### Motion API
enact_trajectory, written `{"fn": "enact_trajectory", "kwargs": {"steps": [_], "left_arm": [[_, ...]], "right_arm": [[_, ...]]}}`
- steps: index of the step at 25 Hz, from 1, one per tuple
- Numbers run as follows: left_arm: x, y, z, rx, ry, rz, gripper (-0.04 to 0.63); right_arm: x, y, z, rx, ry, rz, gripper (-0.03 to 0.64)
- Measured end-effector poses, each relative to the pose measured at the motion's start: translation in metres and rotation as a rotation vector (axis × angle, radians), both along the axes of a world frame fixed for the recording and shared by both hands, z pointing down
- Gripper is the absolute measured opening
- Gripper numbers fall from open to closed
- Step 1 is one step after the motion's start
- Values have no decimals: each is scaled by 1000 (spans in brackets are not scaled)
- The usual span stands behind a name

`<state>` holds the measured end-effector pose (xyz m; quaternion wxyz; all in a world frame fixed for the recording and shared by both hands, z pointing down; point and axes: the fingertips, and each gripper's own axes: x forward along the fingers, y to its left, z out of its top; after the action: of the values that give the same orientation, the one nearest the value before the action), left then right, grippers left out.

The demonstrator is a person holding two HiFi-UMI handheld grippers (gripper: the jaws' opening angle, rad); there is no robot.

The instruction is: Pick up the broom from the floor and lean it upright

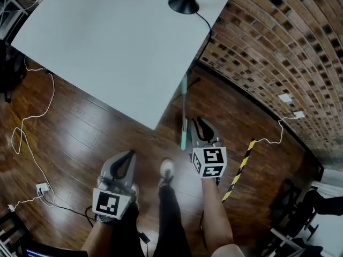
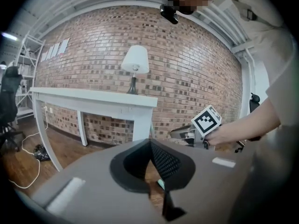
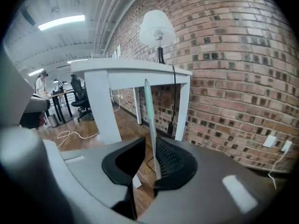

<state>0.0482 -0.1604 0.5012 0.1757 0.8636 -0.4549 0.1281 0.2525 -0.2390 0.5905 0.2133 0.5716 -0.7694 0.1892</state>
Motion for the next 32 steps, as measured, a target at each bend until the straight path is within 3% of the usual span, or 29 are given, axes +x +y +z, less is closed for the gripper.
{"fn": "enact_trajectory", "kwargs": {"steps": [4, 8, 12, 16, 19, 22, 24, 27, 32], "left_arm": [[-16, -3, -40, 51, -19, 45, 0], [-34, 3, -91, 101, 5, 77, 0], [-55, 12, -136, 108, 73, 66, 0], [-64, 37, -192, 152, 66, 118, 0], [-65, 58, -243, 213, 61, 182, 0], [-64, 77, -288, 253, 118, 206, 0], [-68, 86, -310, 251, 158, 164, 0], [-63, 91, -330, 261, 151, 152, 0], [-43, 107, -353, 347, 93, 138, -2]], "right_arm": [[-1, 20, -77, 107, 28, 25, 14], [-14, 57, -153, 163, 61, 35, 13], [-28, 104, -223, 190, 73, 75, 14], [-28, 161, -302, 229, 49, 158, 14], [-26, 199, -367, 333, 12, 203, 12], [-18, 228, -425, 449, -14, 242, 12], [-13, 241, -450, 484, -26, 251, 12], [-2, 254, -471, 513, -67, 272, 11], [11, 266, -465, 438, -62, 227, 11]]}}
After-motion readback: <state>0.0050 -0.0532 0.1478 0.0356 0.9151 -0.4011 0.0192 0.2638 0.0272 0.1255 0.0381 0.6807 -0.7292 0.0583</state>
